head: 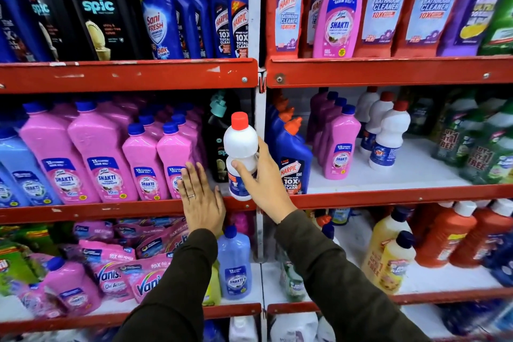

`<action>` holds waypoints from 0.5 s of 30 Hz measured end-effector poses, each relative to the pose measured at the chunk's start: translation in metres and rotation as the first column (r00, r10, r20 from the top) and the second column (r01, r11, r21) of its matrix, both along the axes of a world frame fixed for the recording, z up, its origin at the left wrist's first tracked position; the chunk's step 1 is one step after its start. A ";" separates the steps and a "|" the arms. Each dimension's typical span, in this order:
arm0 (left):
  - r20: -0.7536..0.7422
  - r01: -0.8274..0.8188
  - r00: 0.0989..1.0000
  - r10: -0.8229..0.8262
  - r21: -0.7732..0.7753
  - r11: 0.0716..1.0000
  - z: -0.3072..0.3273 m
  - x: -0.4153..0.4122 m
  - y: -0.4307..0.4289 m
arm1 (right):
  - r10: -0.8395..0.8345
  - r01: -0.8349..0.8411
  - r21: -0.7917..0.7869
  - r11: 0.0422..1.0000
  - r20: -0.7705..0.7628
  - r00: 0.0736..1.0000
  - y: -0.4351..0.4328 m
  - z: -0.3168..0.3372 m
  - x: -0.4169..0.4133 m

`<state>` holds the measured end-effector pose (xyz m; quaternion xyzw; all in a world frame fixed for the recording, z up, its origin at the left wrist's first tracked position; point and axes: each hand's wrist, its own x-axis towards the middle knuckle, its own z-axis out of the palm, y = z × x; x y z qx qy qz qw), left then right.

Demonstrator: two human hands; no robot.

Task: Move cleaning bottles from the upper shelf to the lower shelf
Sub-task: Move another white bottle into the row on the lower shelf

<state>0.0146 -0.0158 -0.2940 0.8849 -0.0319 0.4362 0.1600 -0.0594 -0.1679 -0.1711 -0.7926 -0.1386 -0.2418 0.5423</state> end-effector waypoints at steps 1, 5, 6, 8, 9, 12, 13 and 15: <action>-0.017 -0.019 1.000 0.018 -0.008 1.000 0.002 -0.003 -0.005 | 0.000 0.000 0.008 1.000 0.000 1.000 -0.007 0.000 -0.005; -0.043 -0.017 0.999 0.016 -0.025 1.000 0.011 -0.017 -0.034 | -0.021 0.022 0.073 0.997 -0.010 1.000 -0.043 -0.006 -0.023; -0.037 0.000 0.999 -0.001 -0.024 1.000 0.013 -0.021 -0.045 | -0.033 0.034 0.084 0.996 -0.015 0.999 -0.056 -0.008 -0.028; -0.032 0.036 0.999 -0.037 -0.027 0.999 0.016 -0.029 -0.071 | -0.071 0.072 0.083 0.994 -0.020 0.997 -0.080 -0.011 -0.038; -0.033 0.057 0.998 -0.058 -0.029 0.998 0.016 -0.032 -0.086 | -0.089 0.090 0.078 0.993 -0.019 0.996 -0.094 -0.012 -0.042; 0.009 0.132 0.991 -0.132 -0.013 0.991 0.015 -0.043 -0.134 | -0.126 0.126 0.075 0.989 -0.007 0.992 -0.136 -0.014 -0.056; 0.021 0.159 0.987 -0.159 -0.007 0.987 0.014 -0.047 -0.151 | -0.146 0.146 0.070 0.987 -0.006 0.989 -0.151 -0.014 -0.060; 0.035 0.207 0.978 -0.207 0.002 0.978 0.014 -0.052 -0.183 | -0.200 0.200 0.075 0.977 -0.006 0.980 -0.181 -0.015 -0.066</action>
